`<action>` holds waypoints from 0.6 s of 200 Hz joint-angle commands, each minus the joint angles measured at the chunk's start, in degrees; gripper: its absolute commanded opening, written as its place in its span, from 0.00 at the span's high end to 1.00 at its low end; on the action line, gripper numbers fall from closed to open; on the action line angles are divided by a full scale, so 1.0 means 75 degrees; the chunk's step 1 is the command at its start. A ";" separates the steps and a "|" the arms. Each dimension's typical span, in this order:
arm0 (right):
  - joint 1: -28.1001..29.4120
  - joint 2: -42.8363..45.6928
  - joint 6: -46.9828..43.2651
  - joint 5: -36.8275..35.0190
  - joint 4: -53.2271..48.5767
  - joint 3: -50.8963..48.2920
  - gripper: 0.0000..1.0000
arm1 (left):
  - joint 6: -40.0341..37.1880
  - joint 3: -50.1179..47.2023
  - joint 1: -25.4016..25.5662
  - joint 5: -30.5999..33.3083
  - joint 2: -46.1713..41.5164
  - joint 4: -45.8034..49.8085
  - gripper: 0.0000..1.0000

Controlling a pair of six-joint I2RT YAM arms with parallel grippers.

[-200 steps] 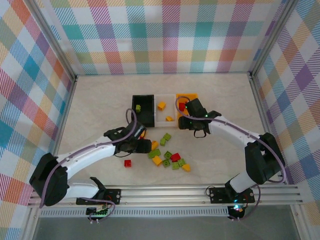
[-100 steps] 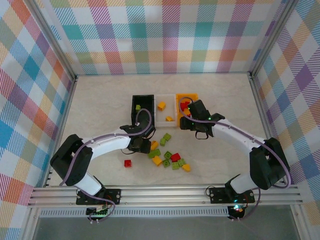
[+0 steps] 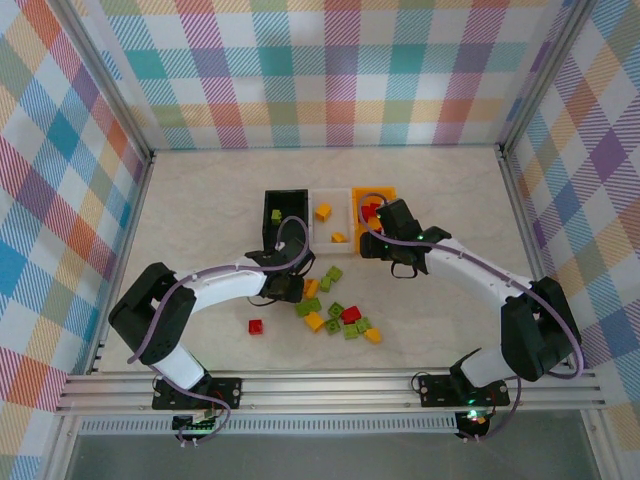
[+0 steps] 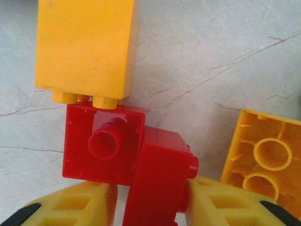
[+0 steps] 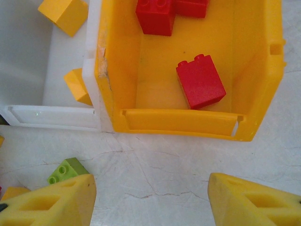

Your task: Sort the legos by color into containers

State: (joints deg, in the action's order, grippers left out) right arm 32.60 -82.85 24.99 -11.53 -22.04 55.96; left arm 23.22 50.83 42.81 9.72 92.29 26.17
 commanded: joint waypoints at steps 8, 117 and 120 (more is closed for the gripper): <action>-0.0063 0.0232 0.0031 -0.0115 0.0114 -0.0044 0.35 | 0.0033 -0.0152 0.0173 -0.0016 -0.0302 0.0038 0.65; -0.0320 0.0708 0.0319 -0.0238 0.0197 -0.0555 0.35 | 0.0691 0.0986 0.0598 -0.0678 -0.1728 0.0799 0.73; -0.0342 0.0750 0.0339 -0.0249 0.0197 -0.0609 0.35 | 0.0660 0.1129 0.0591 -0.0692 -0.1613 0.0754 0.73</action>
State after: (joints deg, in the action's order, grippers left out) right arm 31.11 -80.40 25.52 -11.99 -21.58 53.95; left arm 28.10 51.79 46.76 5.67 77.28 32.27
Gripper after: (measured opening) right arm 0.649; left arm 0.276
